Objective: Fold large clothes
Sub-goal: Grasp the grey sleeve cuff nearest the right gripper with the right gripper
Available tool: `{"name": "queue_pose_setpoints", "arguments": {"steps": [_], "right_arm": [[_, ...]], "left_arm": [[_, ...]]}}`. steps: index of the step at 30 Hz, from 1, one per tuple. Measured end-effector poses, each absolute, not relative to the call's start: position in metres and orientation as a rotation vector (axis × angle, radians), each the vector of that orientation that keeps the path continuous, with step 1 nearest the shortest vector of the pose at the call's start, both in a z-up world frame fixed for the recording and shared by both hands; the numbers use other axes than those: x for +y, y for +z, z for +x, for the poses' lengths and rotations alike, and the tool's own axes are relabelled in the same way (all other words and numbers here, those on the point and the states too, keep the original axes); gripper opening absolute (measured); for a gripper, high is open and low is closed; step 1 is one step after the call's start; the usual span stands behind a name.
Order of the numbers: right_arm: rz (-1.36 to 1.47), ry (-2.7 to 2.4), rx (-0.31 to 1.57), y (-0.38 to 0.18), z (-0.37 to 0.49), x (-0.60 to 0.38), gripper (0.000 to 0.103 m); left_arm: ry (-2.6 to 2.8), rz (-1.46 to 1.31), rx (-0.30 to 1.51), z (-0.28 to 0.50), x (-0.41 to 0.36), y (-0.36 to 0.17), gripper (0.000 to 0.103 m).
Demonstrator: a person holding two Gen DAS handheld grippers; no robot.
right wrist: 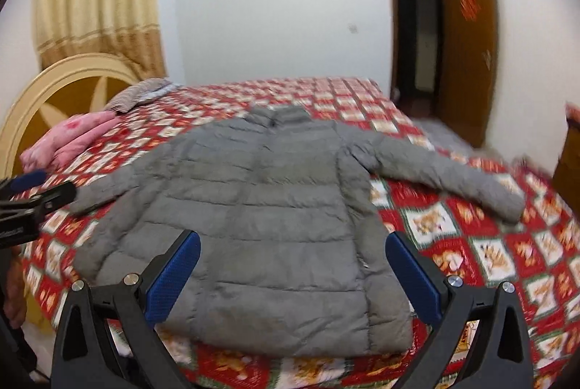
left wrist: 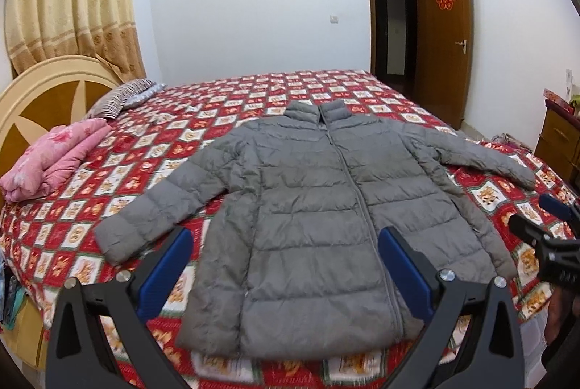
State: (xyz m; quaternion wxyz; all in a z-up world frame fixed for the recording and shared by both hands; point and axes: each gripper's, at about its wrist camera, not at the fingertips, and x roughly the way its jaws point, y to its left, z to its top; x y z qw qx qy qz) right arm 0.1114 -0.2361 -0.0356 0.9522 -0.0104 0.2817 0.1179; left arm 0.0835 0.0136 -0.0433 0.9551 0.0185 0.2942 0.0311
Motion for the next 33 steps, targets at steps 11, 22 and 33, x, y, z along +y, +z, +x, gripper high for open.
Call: {"name": "queue_pose_setpoints", "arguments": {"steps": [11, 22, 33], "right_arm": [[0.155, 0.008, 0.747, -0.09, 0.221, -0.334, 0.102], [0.349, -0.398, 0.767, -0.103, 0.283, -0.494, 0.102], [0.433, -0.48, 0.803, -0.121, 0.312, -0.545, 0.084]], "left_arm": [[0.06, 0.049, 0.699, 0.189, -0.003, -0.088, 0.103], [0.12, 0.111, 0.79, 0.285, -0.01, -0.118, 0.103], [0.194, 0.135, 0.88, 0.325, 0.002, -0.153, 0.103]]}}
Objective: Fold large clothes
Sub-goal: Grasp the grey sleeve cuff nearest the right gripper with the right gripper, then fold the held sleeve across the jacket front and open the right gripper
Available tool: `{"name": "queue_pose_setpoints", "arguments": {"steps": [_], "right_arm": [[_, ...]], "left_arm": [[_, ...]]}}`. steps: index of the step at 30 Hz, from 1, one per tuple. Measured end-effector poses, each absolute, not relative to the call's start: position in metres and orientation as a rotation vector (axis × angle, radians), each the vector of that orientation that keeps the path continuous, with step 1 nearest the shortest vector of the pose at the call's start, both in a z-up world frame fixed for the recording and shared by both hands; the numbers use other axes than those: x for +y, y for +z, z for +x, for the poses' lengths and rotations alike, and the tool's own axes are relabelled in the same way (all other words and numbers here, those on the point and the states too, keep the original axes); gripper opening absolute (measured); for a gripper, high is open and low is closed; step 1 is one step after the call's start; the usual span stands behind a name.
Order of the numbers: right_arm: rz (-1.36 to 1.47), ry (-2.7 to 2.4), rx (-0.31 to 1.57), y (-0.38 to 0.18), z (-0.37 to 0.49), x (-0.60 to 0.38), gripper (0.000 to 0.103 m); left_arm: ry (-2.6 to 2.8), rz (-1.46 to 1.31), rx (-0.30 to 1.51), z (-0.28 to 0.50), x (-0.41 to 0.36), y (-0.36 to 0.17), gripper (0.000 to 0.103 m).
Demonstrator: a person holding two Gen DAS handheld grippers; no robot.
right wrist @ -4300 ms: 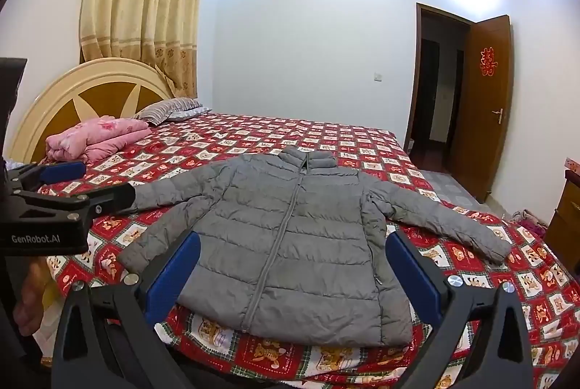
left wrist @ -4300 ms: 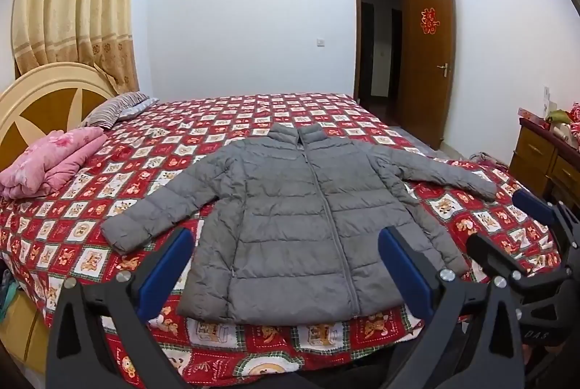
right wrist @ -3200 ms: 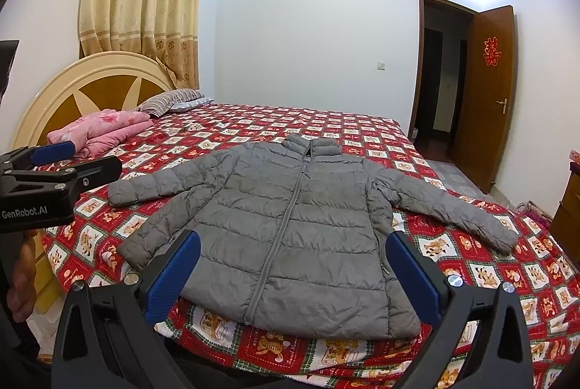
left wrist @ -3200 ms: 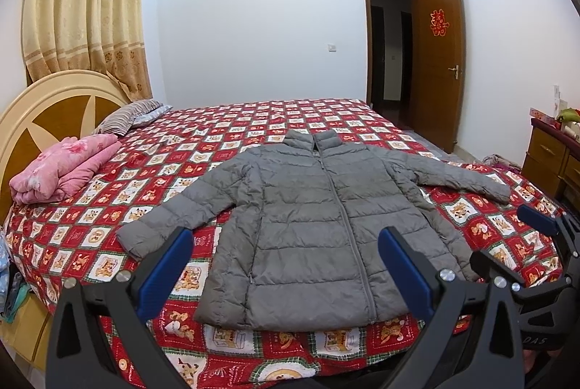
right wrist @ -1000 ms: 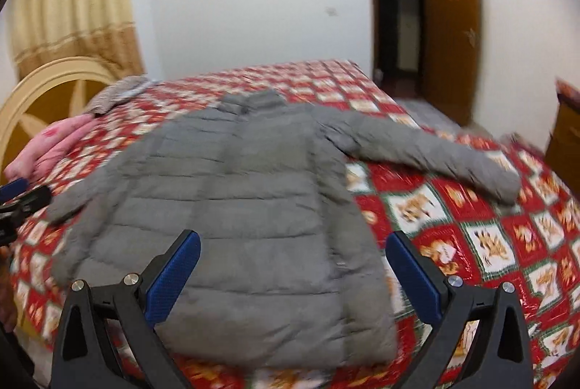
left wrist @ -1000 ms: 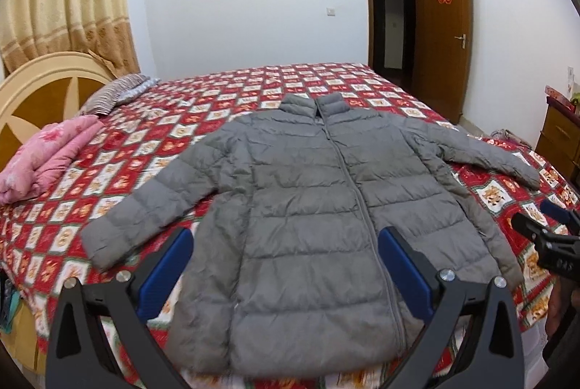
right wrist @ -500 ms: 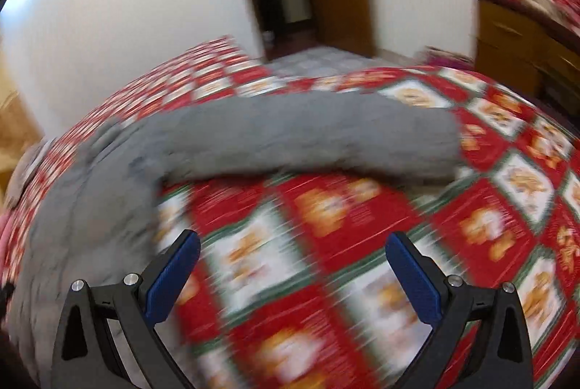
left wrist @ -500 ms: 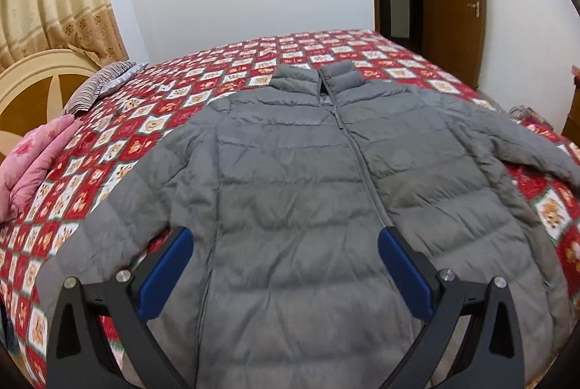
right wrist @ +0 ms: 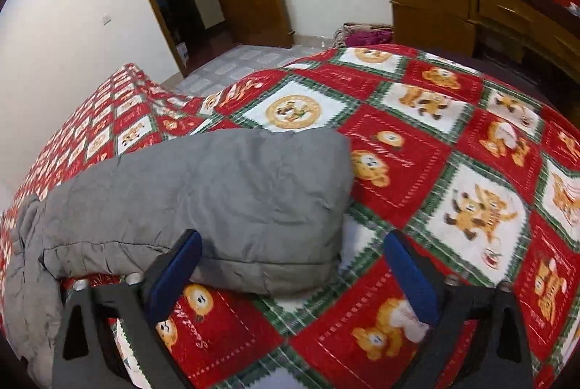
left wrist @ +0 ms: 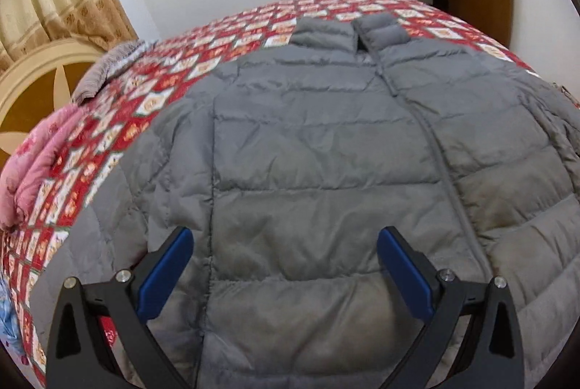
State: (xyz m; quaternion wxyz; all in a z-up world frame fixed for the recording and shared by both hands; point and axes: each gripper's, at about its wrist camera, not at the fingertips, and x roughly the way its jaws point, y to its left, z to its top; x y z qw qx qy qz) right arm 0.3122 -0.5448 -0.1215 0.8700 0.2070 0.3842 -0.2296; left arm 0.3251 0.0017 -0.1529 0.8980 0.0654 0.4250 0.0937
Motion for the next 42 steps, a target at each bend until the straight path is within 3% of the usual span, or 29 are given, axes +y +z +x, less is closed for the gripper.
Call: {"name": "queue_pose_setpoints", "arguments": {"steps": [1, 2, 5, 10, 20, 31, 42], "right_arm": [[0.435, -0.458, 0.813, -0.125, 0.318, -0.543, 0.054], [0.424, -0.45, 0.838, -0.127, 0.323, -0.54, 0.037], [0.407, -0.428, 0.812, -0.125, 0.326, -0.532, 0.026], [0.299, -0.399, 0.725, -0.1, 0.325, -0.504, 0.021], [-0.015, -0.181, 0.55, -0.046, 0.344, -0.374, 0.019], [-0.195, 0.128, 0.594, -0.082, 0.37, -0.196, 0.017], [-0.262, 0.308, 0.632, -0.108, 0.371, -0.088, 0.017]], "left_arm": [[0.187, 0.121, 0.885, 0.326, 0.004, -0.153, 0.103], [0.183, 0.107, 0.89, 0.327, 0.006, -0.153, 0.103], [0.172, 0.096, 0.892, 0.327, 0.008, -0.149, 0.103], [0.156, 0.068, 0.895, 0.329, 0.019, -0.141, 0.103], [0.144, 0.105, 0.894, 0.334, 0.037, -0.125, 0.103], [0.233, 0.069, 0.879, 0.354, 0.074, -0.131, 0.103], [0.265, 0.024, 0.879, 0.358, 0.094, -0.136, 0.103]]}}
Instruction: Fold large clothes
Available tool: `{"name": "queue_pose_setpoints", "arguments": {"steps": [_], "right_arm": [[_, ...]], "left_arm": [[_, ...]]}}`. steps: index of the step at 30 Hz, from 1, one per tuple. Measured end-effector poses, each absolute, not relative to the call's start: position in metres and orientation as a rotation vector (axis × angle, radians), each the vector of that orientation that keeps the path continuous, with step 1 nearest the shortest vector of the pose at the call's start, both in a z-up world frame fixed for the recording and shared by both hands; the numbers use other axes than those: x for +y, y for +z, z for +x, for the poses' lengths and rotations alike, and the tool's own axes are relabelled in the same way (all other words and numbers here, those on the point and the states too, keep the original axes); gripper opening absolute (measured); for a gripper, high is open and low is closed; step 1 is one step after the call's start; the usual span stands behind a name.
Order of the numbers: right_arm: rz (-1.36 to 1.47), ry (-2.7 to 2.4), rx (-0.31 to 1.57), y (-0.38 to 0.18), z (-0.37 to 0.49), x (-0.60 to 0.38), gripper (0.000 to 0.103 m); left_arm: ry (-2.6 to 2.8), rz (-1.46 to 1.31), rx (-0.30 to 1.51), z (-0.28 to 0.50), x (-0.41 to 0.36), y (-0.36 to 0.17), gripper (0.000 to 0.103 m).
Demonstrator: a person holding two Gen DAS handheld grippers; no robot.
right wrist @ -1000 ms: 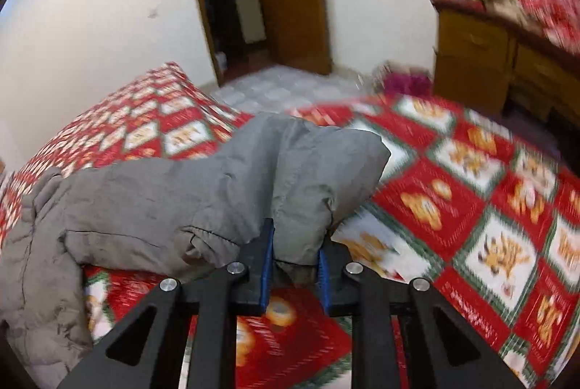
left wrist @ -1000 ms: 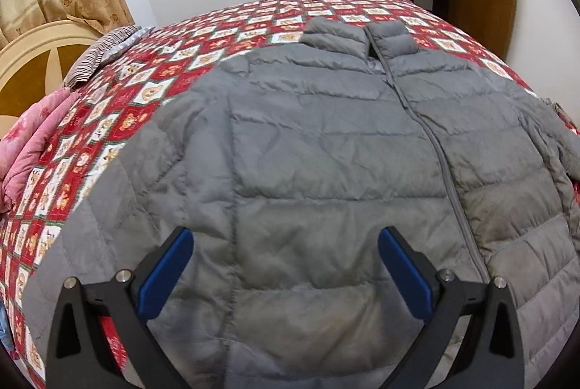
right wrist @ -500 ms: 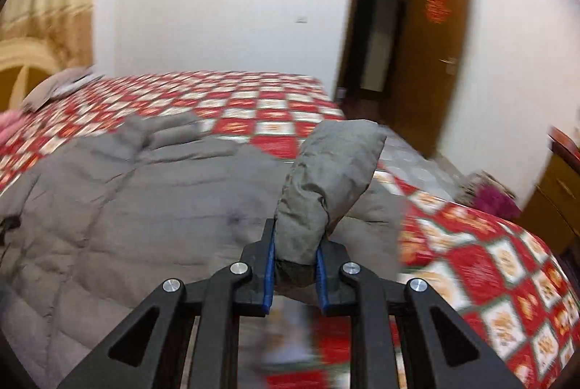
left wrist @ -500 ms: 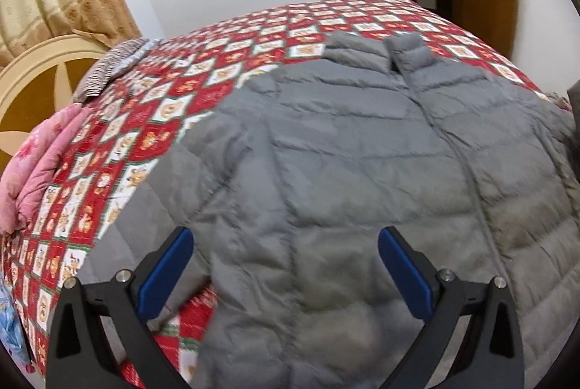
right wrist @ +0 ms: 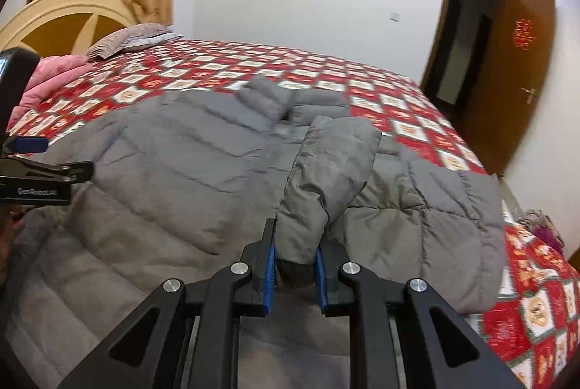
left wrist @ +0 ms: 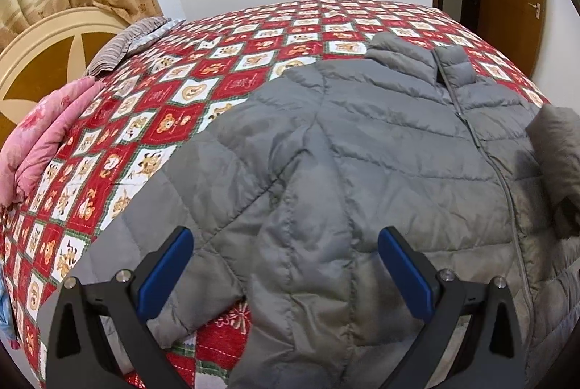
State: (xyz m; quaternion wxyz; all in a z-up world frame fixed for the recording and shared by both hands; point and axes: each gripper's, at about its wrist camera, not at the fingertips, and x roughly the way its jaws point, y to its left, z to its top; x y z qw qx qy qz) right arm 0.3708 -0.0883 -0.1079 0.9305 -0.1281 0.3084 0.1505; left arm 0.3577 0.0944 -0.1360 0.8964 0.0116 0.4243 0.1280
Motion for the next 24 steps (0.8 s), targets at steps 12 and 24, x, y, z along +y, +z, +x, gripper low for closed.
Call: {"name": "queue_pose_setpoints", "arguments": {"steps": [12, 24], "right_arm": [[-0.255, 0.584, 0.69, -0.134, 0.342, -0.026, 0.074], [-0.094, 0.398, 0.709, -0.099, 0.332, -0.158, 0.073]], "left_arm": [[0.304, 0.02, 0.833, 0.358, 0.102, -0.114, 0.103], [0.207, 0.082, 0.791, 0.371, 0.034, -0.101, 0.103]]}}
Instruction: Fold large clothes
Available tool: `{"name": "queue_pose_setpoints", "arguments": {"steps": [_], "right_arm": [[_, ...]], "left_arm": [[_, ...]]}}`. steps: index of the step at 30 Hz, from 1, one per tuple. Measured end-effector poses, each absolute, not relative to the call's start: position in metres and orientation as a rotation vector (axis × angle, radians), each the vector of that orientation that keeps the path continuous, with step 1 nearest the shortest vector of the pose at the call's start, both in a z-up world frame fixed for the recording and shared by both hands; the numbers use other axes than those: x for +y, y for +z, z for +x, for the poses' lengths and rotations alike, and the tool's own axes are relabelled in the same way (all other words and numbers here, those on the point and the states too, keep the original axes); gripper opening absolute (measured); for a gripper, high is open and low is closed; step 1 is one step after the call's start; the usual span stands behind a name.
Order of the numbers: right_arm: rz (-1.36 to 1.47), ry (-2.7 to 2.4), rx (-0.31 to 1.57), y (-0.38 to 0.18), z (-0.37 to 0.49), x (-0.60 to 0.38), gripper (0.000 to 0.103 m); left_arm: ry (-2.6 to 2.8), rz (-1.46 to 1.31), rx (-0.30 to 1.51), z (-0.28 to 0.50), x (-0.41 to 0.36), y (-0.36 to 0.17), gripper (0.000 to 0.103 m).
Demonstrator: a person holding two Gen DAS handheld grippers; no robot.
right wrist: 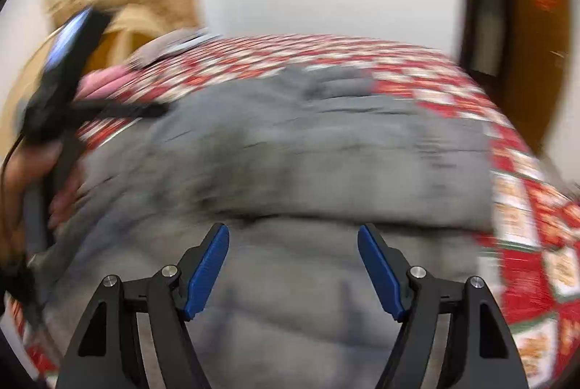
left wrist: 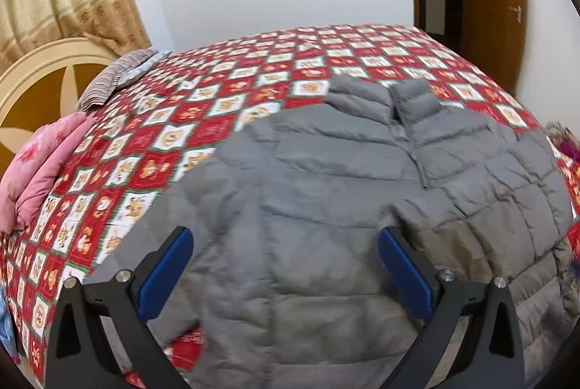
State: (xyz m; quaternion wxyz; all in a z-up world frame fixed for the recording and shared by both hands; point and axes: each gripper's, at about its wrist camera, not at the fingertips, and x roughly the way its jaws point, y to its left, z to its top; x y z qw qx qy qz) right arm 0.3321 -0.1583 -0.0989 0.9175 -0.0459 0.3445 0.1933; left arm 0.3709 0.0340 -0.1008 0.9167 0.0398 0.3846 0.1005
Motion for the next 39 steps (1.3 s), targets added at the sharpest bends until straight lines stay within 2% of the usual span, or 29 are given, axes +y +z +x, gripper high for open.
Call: {"name": "queue_pose_setpoints", "arguments": {"steps": [4, 7, 11, 14, 22, 25, 29, 32, 33, 35, 37, 39], "right_arm": [[0.165, 0.083, 0.686, -0.093, 0.384, -0.249, 0.072], [0.225, -0.01, 0.675, -0.1, 0.415, -0.284, 0.071], [0.167, 0.118, 0.758, -0.12, 0.441, -0.265, 0.071], [-0.035, 0.231, 0.791, -0.133, 0.437, -0.215, 0.071], [-0.277, 0.302, 0.809, -0.157, 0.423, -0.163, 0.071], [-0.24, 0.294, 0.82, -0.157, 0.426, -0.171, 0.071], [-0.062, 0.322, 0.766, -0.132, 0.417, -0.199, 0.071], [0.071, 0.29, 0.687, -0.108, 0.418, -0.224, 0.07], [0.102, 0.244, 0.664, -0.101, 0.422, -0.233, 0.068], [0.151, 0.176, 0.662, -0.098, 0.438, -0.243, 0.043], [0.186, 0.115, 0.686, -0.104, 0.459, -0.247, 0.036], [0.171, 0.128, 0.713, -0.115, 0.474, -0.239, 0.036]], "left_arm": [[0.268, 0.2, 0.791, 0.377, 0.015, -0.122, 0.103], [0.323, 0.243, 0.834, 0.379, 0.026, -0.142, 0.103], [0.369, 0.224, 0.907, 0.376, 0.058, -0.16, 0.103], [0.364, 0.163, 0.929, 0.37, 0.073, -0.157, 0.103], [0.321, 0.1, 0.759, 0.373, 0.05, -0.097, 0.103], [0.307, 0.147, 0.756, 0.384, 0.031, -0.098, 0.103], [0.381, 0.316, 0.853, 0.41, 0.016, -0.151, 0.103], [0.376, 0.262, 0.894, 0.41, 0.03, -0.173, 0.103], [0.372, 0.234, 0.888, 0.408, 0.036, -0.173, 0.103], [0.368, 0.201, 0.887, 0.408, 0.041, -0.172, 0.103], [0.368, 0.164, 0.884, 0.408, 0.045, -0.17, 0.103], [0.367, 0.113, 0.863, 0.406, 0.048, -0.166, 0.103]]}}
